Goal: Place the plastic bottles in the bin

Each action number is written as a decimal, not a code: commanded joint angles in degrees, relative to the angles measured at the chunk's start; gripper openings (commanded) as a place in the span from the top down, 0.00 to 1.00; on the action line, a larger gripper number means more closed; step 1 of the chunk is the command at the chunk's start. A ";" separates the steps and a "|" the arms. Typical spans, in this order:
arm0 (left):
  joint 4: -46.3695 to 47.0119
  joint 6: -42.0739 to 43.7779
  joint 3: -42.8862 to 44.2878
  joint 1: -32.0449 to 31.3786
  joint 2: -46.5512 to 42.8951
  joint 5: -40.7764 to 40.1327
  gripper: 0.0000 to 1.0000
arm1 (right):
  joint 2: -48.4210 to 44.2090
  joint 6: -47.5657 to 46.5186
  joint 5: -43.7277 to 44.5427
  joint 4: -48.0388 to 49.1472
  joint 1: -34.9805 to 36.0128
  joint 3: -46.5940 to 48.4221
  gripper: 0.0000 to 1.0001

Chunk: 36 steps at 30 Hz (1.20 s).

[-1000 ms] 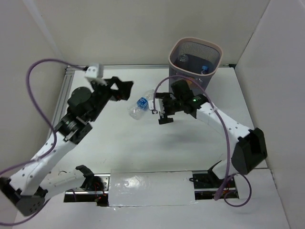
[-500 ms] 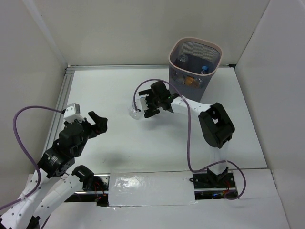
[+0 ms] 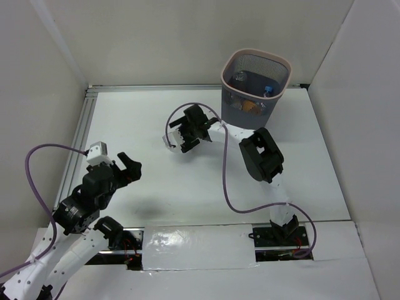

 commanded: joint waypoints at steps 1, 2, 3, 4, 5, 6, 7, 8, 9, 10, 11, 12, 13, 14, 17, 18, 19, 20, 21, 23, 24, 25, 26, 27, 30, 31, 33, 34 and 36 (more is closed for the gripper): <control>1.31 -1.13 0.22 0.22 -0.84 0.39 0.00 | 2.99 -2.93 -1.68 -8.11 1.02 4.87 0.06; 1.31 -1.13 0.22 0.22 -0.84 0.39 0.00 | 4.39 -2.93 -1.68 -8.90 1.02 6.44 0.06; 1.31 -1.13 0.22 0.22 -0.84 0.39 0.00 | 5.02 -2.93 -2.47 -10.91 1.02 7.24 0.08; 1.31 -0.60 0.22 0.22 -0.84 0.39 0.00 | 5.63 -2.93 -2.47 -12.24 0.50 8.20 0.10; 1.31 -0.60 0.22 0.22 -0.84 0.39 0.00 | 6.25 -2.93 -3.17 -13.47 0.50 10.13 0.10; 1.31 -0.60 0.22 0.22 -0.84 0.39 0.00 | 7.38 -2.93 -3.87 -16.35 -0.03 11.10 0.15; 1.31 -0.60 0.22 0.22 -0.84 0.39 0.00 | 7.39 -2.93 -4.49 -17.77 -0.03 12.16 0.17; 1.31 -0.60 0.22 0.22 -0.84 0.39 0.00 | 8.18 -2.93 -5.19 -19.27 -0.03 14.00 0.20; 1.31 -0.60 0.22 0.22 -0.84 0.39 0.00 | 8.71 -2.41 -5.81 -22.15 -0.55 14.80 0.27; 1.31 -0.60 0.22 0.22 -0.84 0.92 0.00 | 8.71 -1.88 -5.81 -23.31 -0.56 15.50 0.32; 1.31 -0.60 0.22 0.22 -0.84 0.92 0.00 | 8.71 -1.87 -6.68 -24.89 -0.56 16.38 0.37; 1.31 -0.60 0.22 0.22 -0.84 0.92 0.00 | 8.71 -1.87 -8.08 -26.56 -0.56 18.22 0.44; 1.31 -1.21 0.22 0.22 -0.84 0.92 0.00 | 8.19 -1.00 -8.88 -29.62 -0.56 19.28 0.55; 1.31 -1.21 0.22 0.22 -0.84 0.92 0.00 | 8.19 0.92 -9.93 -30.96 -1.08 20.33 0.59; 1.31 -1.74 0.22 0.22 -2.07 0.92 0.00 | 4.49 8.65 -15.74 -32.99 -1.09 24.65 0.65; 1.83 -1.74 0.22 0.22 -3.47 0.92 0.00 | 2.32 11.02 -18.18 -32.99 -1.09 26.56 0.65; 2.79 -0.78 0.22 0.22 -4.44 1.44 0.00 | 1.17 13.39 -19.42 -32.99 -1.09 27.63 0.66; 5.24 0.71 -0.47 0.22 -5.49 2.58 0.00 | 0.20 18.29 -20.65 -31.60 -1.09 28.86 0.66; 6.57 1.50 -1.09 0.22 -6.72 3.20 0.00 | -0.68 20.69 -22.93 -30.98 -1.09 31.39 0.66; 9.55 3.44 -1.79 0.22 -10.15 4.60 0.00 | -3.06 25.70 -25.58 -28.97 -1.70 34.30 0.67; 12.00 4.92 -2.32 0.22 -11.03 6.00 0.00 | -3.76 31.73 -26.72 -27.91 -2.22 35.71 0.67; 12.99 5.55 -2.33 0.22 -11.65 6.54 0.00 | -5.51 35.01 -29.08 -26.50 -3.10 37.90 0.67; 13.69 6.08 -2.33 0.22 -11.65 7.15 0.00 | -6.48 38.78 -30.50 -22.40 -3.72 38.62 0.67; 14.22 6.69 -2.33 0.22 -11.65 8.20 0.00 | -7.62 47.17 -31.73 -19.66 -5.20 38.62 0.67; 15.36 7.31 -1.80 0.22 -7.46 11.10 0.00 | -12.37 61.61 -34.11 -9.20 -8.71 39.33 0.67; 15.98 7.31 -1.80 0.22 -6.30 12.16 0.00 | -14.56 64.11 -32.72 -7.26 -9.69 39.33 0.67; 18.52 7.31 -1.80 0.22 -3.15 14.79 0.00 | -16.59 69.20 -30.43 -3.73 -13.19 39.33 0.67; 19.49 7.31 -1.80 0.22 -2.17 15.59 0.00 | -18.60 70.10 -27.38 -3.20 -14.52 39.33 0.67; 22.30 7.84 -1.80 0.22 -0.32 17.43 0.00 | -20.63 70.11 -24.81 -3.20 -19.07 38.19 0.67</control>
